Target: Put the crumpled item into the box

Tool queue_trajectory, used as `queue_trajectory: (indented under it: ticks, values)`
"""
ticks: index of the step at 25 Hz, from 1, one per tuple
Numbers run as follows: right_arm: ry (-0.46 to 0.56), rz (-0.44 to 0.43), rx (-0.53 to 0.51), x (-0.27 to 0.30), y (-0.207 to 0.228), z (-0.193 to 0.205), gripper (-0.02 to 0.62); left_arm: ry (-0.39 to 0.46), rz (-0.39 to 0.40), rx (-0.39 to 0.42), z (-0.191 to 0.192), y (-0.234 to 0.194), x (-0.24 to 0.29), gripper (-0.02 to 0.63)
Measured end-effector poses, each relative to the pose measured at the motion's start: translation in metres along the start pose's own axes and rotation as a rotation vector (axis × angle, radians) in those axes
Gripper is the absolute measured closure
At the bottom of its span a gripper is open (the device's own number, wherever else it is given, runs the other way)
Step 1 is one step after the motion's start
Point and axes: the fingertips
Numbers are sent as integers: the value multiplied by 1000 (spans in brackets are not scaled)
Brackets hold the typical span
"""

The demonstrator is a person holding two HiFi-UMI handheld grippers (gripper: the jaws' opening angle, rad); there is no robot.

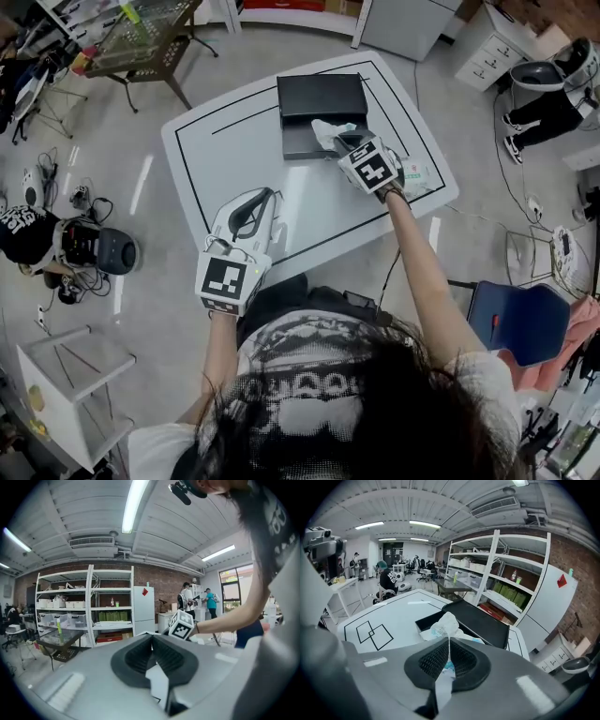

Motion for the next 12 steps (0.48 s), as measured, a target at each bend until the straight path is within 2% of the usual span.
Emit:
queue_trajectory:
  ticks: [7, 12]
  values:
    - [-149, -58, -85, 72, 15, 6, 588, -28, -39, -22, 14, -26, 3, 606]
    - [-237, -104, -47, 99, 16, 18, 588, -54, -68, -40, 25, -42, 2, 606]
Point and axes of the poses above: the fingertips, and each gripper's own axes: x forward along the fingers, y to its right, z out of its underside, and after that the axes turned 7 degrees about x, right-handed
